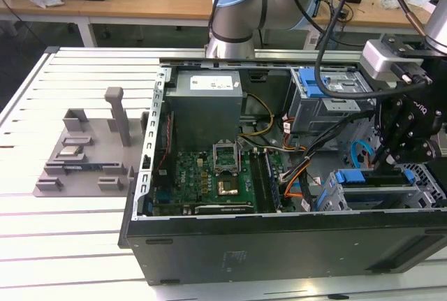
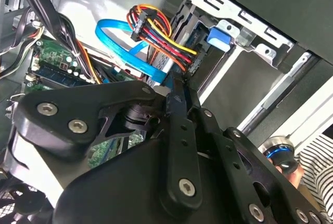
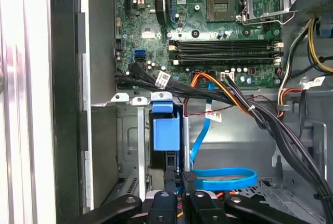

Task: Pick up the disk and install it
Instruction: 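Insert the second disk wire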

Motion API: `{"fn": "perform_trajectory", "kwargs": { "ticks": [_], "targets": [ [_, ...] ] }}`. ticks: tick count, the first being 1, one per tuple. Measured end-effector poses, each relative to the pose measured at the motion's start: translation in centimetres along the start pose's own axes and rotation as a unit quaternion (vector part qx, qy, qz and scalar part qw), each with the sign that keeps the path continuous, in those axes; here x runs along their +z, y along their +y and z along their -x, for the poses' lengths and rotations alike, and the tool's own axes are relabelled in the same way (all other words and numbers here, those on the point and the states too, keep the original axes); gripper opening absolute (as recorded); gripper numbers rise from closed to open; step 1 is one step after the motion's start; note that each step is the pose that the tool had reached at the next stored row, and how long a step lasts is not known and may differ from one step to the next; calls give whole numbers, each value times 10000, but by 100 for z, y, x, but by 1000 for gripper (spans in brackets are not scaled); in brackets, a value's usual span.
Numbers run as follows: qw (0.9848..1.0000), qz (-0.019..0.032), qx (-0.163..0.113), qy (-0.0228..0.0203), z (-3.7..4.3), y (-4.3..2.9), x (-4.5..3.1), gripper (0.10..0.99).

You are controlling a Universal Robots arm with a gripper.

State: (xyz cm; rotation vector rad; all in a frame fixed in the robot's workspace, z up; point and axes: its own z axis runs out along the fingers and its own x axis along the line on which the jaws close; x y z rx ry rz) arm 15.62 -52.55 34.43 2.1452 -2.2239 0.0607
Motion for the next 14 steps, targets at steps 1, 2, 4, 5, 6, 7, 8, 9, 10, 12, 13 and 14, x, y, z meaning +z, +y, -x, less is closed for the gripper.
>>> {"fn": "perform_trajectory", "kwargs": {
  "ticks": [1, 2, 4, 5, 6, 7, 8, 9, 10, 12, 13, 14],
  "targets": [
    [10000, 0, 0, 2, 0, -3, 8, 165],
    [10000, -1, 0, 3, 1, -5, 17, 165],
    [10000, -1, 0, 8, 0, -7, 27, 165],
    [10000, -1, 0, 9, 0, -7, 31, 165],
    [10000, -1, 0, 10, 0, -7, 36, 165],
    [10000, -1, 0, 12, 1, -7, 43, 165],
    [10000, -1, 0, 15, 1, -7, 48, 165],
    [10000, -1, 0, 18, 1, -7, 55, 165],
    [10000, -1, 0, 18, 2, -7, 61, 165],
    [10000, -1, 0, 17, 3, -7, 76, 165],
    [10000, -1, 0, 21, 3, -7, 79, 165],
    [10000, -1, 0, 21, 3, -7, 80, 165]
  ]
}}
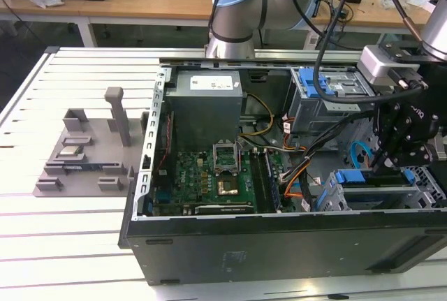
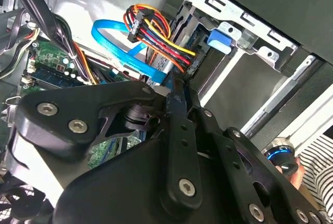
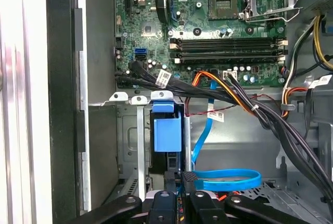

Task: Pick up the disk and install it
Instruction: 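Insert the second disk wire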

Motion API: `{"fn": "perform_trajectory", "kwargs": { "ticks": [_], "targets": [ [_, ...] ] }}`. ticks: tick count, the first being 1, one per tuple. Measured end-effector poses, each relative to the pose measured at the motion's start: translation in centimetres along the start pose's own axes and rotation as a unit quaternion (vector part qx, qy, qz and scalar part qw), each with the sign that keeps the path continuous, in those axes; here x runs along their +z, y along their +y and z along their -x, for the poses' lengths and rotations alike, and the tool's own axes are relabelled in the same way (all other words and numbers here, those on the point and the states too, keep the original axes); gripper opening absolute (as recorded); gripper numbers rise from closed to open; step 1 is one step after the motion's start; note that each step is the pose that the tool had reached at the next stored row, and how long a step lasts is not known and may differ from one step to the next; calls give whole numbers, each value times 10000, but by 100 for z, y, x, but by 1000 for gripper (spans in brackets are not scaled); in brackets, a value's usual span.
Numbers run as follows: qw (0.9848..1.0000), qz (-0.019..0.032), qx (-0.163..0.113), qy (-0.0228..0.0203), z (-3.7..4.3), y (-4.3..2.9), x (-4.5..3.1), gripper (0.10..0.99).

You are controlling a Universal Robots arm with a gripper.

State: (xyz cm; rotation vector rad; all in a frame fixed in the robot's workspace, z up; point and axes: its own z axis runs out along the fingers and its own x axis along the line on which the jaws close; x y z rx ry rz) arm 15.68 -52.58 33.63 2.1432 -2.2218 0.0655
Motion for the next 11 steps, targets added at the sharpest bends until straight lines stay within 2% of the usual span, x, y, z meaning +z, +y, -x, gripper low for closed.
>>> {"fn": "perform_trajectory", "kwargs": {
  "ticks": [3, 4, 5, 11],
  "targets": [
    [10000, 1, -1, -5, 2, -1, 8, 176],
    [10000, 0, -1, -2, 2, -1, 4, 239],
    [10000, 0, 0, 0, 0, 0, -19, 239],
    [10000, 0, 0, 1, 28, 3, -264, 227]
  ]
}}
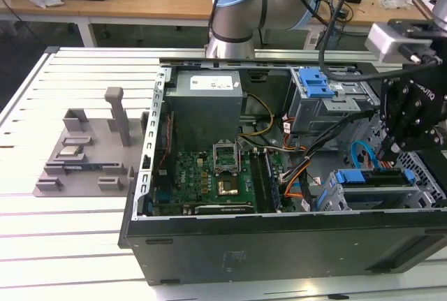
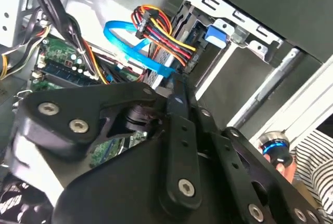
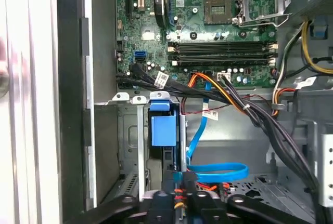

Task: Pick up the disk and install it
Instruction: 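Insert the second disk wire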

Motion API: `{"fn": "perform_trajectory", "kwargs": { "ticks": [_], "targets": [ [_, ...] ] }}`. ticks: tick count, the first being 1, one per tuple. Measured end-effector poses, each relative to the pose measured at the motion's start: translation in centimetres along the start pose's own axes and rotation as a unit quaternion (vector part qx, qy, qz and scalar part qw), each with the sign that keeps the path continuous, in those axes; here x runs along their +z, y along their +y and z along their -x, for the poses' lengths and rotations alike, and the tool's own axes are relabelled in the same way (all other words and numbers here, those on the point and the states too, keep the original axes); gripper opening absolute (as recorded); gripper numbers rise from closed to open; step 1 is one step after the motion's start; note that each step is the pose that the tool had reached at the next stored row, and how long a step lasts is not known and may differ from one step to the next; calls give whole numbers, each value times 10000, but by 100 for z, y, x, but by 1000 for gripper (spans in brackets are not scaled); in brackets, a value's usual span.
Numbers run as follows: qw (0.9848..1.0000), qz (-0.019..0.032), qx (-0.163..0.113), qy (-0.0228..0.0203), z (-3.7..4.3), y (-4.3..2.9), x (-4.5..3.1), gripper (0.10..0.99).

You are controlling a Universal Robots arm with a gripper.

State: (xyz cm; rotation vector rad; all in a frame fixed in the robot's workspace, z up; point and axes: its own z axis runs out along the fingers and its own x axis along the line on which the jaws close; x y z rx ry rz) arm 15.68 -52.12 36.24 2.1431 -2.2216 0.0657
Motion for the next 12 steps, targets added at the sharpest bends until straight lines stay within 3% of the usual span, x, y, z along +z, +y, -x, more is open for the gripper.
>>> {"fn": "perform_trajectory", "kwargs": {
  "ticks": [2, 4, 12],
  "targets": [
    [10000, 0, 0, 0, -1, 1, -58, 106],
    [10000, 0, 0, 1, -8, 1, -191, 106],
    [10000, 0, 0, 0, -10, 2, -224, 106]
  ]
}}
